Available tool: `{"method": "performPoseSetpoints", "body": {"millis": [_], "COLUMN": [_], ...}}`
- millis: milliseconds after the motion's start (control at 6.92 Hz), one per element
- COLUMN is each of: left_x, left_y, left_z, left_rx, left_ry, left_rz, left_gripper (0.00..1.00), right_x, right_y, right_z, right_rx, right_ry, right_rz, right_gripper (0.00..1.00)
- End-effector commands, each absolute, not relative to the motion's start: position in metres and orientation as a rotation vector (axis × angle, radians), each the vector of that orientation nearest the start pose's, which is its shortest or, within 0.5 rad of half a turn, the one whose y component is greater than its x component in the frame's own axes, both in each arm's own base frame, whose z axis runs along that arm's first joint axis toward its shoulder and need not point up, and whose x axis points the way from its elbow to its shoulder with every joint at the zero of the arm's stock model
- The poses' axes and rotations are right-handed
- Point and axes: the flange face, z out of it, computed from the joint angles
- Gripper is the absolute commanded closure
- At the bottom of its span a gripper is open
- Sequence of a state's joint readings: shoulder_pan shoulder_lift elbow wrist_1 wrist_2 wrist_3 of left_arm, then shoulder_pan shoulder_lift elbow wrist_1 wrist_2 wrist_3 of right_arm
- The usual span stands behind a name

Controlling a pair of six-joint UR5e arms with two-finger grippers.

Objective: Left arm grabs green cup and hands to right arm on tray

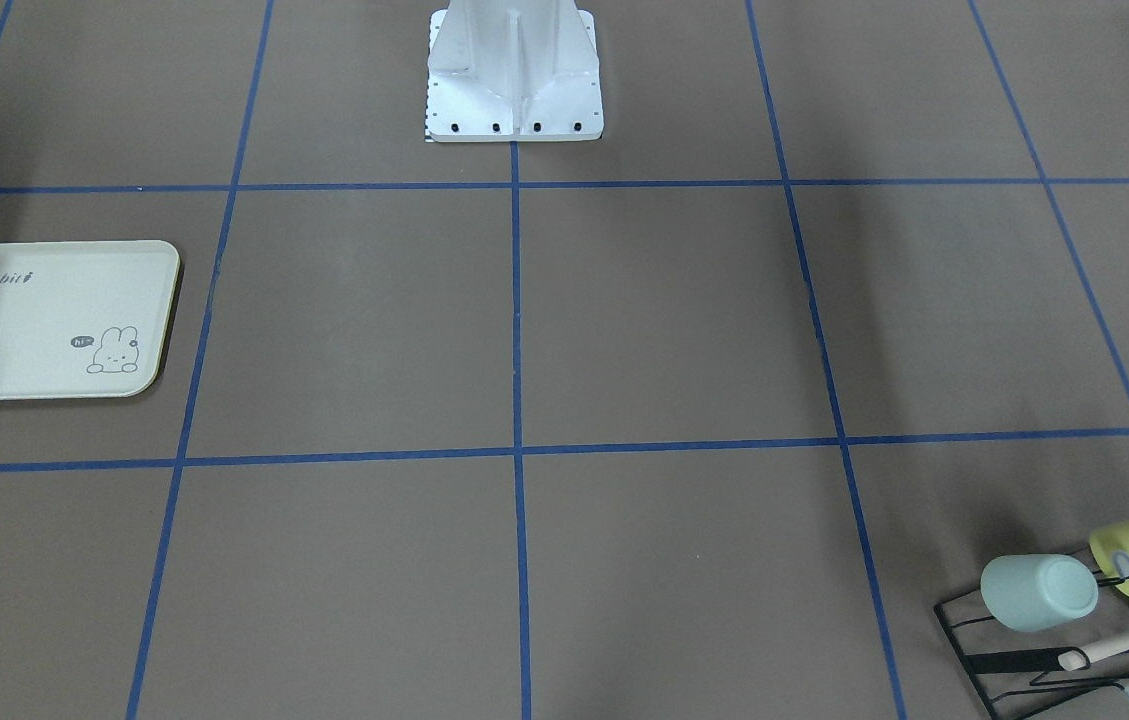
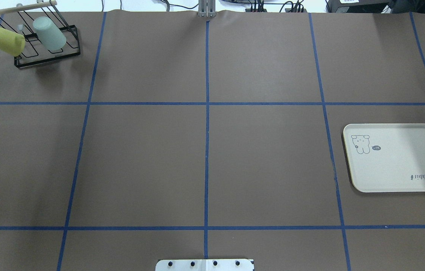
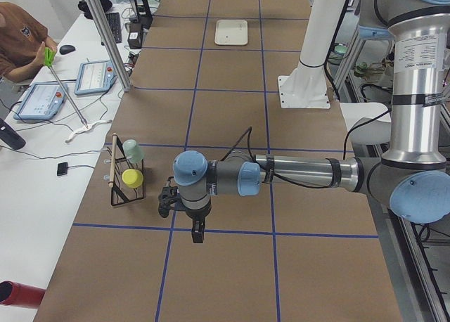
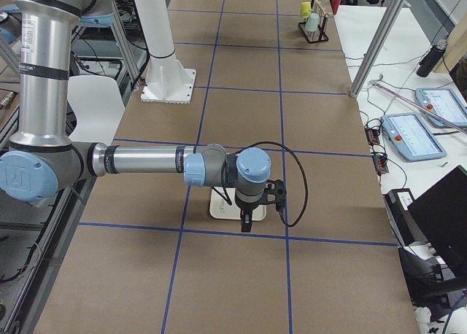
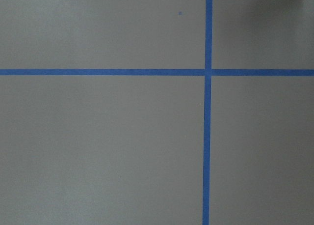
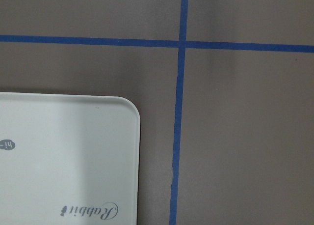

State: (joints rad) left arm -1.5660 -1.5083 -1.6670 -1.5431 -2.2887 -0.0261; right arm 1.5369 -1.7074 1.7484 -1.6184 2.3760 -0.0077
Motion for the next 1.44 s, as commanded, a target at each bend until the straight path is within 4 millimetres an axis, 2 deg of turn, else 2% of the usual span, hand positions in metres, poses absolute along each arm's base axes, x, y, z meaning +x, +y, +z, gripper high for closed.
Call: {"method": "performPoseSetpoints", "body": {"millis": [0,144,289,433,578,722,867,1156,1300], "left_x": [-0.065,-0.065,-0.065,-0.066,-0.065,-0.058,-0.037,0.018,0.069], "left_y": [-0.465,-0.477,-0.503,-0.543,-0.573,-0.581,-0.572,-0.565,-0.568], "left_z": [0.646,0.63,0.605,0.556,0.503,0.446,0.413,0.375,0.361], "left_rx": [-0.003,0.017,0.044,0.052,0.078,0.162,0.202,0.139,0.182], "left_ry": [0.716,0.715,0.713,0.704,0.704,0.708,0.717,0.781,0.822], "left_rz": [-0.017,-0.012,-0.005,-0.004,0.002,0.045,0.07,-0.126,-0.087], "left_gripper": [0.0,0.0,0.0,0.0,0.0,0.0,0.0,0.0,0.0], "right_x": [0.047,0.047,0.047,0.047,0.047,0.048,0.048,0.05,0.051], "right_y": [-0.435,-0.435,-0.436,-0.437,-0.438,-0.438,-0.438,-0.44,-0.44], "right_z": [0.64,0.641,0.639,0.638,0.636,0.635,0.635,0.632,0.632], "right_rx": [-0.022,-0.024,-0.021,-0.017,-0.014,-0.01,-0.01,-0.001,0.0], "right_ry": [-0.804,-0.805,-0.807,-0.808,-0.81,-0.811,-0.811,-0.813,-0.812], "right_rz": [-0.034,-0.034,-0.035,-0.035,-0.036,-0.034,-0.034,-0.033,-0.033], "right_gripper": [0.0,0.0,0.0,0.0,0.0,0.0,0.0,0.0,0.0]}}
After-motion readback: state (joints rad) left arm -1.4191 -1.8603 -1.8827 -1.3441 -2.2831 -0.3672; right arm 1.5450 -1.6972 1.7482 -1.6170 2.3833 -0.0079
